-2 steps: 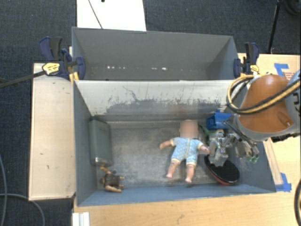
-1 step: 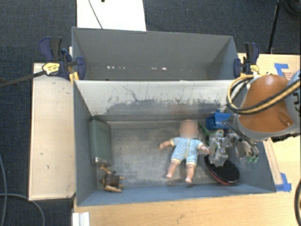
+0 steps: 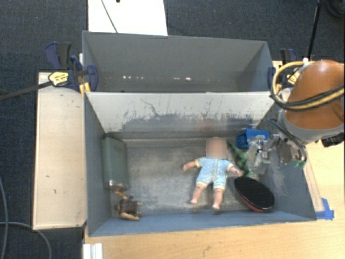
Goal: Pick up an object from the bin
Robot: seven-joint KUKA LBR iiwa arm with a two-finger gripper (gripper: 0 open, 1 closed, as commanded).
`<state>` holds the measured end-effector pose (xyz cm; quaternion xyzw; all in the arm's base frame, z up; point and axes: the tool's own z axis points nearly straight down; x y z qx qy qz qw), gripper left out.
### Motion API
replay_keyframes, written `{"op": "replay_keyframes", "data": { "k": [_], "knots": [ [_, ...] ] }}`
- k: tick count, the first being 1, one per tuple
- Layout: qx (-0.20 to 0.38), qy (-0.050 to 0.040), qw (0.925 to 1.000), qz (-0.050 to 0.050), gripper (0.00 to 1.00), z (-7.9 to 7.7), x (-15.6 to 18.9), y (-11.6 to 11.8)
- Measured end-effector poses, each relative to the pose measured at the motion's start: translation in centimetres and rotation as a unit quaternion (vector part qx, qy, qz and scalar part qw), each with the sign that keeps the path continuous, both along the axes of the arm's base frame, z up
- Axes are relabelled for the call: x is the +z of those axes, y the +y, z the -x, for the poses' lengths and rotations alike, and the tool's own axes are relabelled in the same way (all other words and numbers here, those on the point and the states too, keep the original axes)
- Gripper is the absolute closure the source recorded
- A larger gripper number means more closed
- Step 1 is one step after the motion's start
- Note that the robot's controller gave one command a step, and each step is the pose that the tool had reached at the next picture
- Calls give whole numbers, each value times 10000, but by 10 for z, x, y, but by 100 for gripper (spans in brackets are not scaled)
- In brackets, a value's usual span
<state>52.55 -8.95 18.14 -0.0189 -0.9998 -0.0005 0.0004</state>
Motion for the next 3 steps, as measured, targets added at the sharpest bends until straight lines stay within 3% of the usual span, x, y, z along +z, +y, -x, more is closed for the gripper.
{"op": "replay_keyframes", "data": {
  "k": [1, 2, 3],
  "knots": [
    [322, 11, 9995, 2, 0, 25, -58, -54],
    [338, -19, 9994, 7, 0, 23, -55, -52],
    [-186, -46, 9998, 19, 0, 21, -73, -42]
  ]
}}
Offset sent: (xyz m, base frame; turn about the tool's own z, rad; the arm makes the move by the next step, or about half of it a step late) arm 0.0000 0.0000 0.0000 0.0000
